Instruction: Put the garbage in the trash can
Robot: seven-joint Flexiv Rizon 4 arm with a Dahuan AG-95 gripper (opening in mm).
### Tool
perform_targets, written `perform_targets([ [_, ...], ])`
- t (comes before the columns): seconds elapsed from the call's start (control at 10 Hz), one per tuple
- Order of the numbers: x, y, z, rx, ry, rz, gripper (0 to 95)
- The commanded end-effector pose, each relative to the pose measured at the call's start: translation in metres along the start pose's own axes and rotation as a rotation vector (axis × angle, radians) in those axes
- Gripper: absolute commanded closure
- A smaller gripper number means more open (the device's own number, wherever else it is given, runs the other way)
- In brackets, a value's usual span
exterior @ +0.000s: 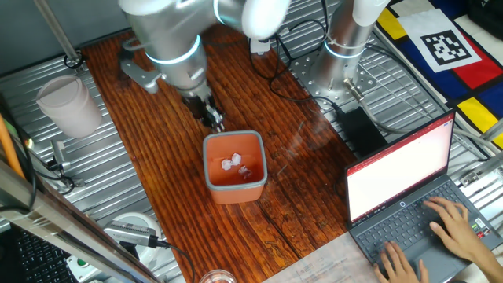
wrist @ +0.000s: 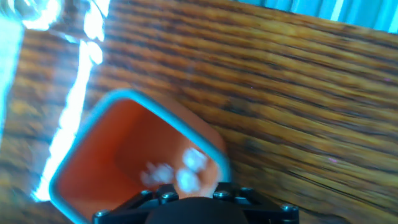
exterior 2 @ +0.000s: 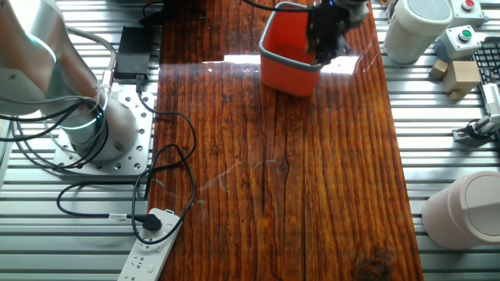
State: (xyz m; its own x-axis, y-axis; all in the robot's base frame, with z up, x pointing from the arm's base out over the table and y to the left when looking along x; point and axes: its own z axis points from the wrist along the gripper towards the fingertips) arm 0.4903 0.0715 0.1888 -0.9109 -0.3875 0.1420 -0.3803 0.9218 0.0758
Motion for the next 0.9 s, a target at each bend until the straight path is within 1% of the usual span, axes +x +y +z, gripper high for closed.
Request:
perform_targets([
  [0.1,0.035,-0.068,0.010,0.052,0.041,-0.107,95.0],
  [0.2,0.041,-0.081,0.017,0.046,0.036,-0.129,95.0],
  [0.3,0.048,-0.093,0.033,0.017,0.018,-0.148,95.0],
  [0.4,0.054,-0.100,0.050,0.016,0.010,-0.168,95.0],
  [0.5,0.059,-0.103,0.060,0.009,0.009,-0.172,95.0],
  [0.6,0.065,-0.105,0.068,0.009,0.015,-0.179,95.0],
  [0.7,0.076,-0.105,0.077,0.006,0.017,-0.187,95.0],
  [0.9,0.088,-0.104,0.086,0.000,0.006,-0.212,95.0],
])
